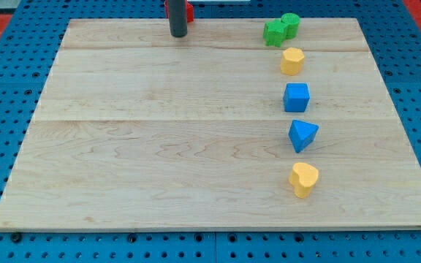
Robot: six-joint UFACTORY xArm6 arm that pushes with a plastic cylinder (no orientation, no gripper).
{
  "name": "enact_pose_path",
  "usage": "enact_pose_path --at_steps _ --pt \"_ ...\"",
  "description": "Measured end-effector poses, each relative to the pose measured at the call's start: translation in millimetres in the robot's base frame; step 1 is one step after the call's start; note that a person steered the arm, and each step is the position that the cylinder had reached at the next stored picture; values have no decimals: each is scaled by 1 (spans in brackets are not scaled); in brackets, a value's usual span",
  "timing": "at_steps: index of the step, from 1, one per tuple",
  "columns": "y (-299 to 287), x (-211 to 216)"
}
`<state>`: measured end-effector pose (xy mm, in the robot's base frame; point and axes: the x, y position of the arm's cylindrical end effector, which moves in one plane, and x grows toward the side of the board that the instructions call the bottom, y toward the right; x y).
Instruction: Slide the blue blocks at the right center of the board
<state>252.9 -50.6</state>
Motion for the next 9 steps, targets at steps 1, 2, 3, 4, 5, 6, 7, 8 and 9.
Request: enact_pose_path --at_steps 1,2,3,4,5,6,7,8,9 --pt "37 16" --pt "56 25" --pt "58 25" --pt "58 25" --pt "60 26" --pt "62 26" --pt "63 26" --pt "65 26" --pt "71 26"
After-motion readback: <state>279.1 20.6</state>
